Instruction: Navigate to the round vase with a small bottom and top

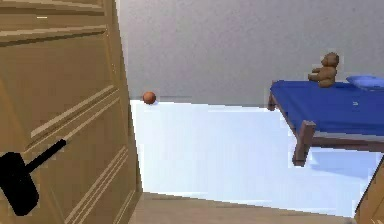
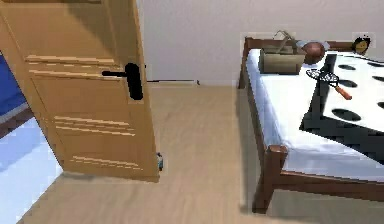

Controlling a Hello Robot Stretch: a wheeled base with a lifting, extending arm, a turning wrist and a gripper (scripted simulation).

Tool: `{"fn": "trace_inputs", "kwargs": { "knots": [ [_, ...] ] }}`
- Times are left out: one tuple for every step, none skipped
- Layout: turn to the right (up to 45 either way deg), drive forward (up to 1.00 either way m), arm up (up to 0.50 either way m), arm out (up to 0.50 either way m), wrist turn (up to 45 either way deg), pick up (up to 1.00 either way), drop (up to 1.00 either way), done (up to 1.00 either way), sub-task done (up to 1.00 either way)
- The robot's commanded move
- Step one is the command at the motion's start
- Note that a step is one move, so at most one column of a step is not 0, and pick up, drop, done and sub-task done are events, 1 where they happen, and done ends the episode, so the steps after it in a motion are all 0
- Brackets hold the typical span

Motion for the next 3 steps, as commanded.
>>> {"fn": "trace_inputs", "kwargs": {
  "knots": [
    [0.0, 1.00, 0.00, 0.00, 0.0, 0.00, 0.00, 0.00, 0.00],
    [6.0, 0.00, 0.00, 0.00, 0.0, 0.00, 0.00, 0.00, 0.00],
    [0.0, 0.35, 0.00, 0.00, 0.0, 0.00, 0.00, 0.00, 0.00]
  ]
}}
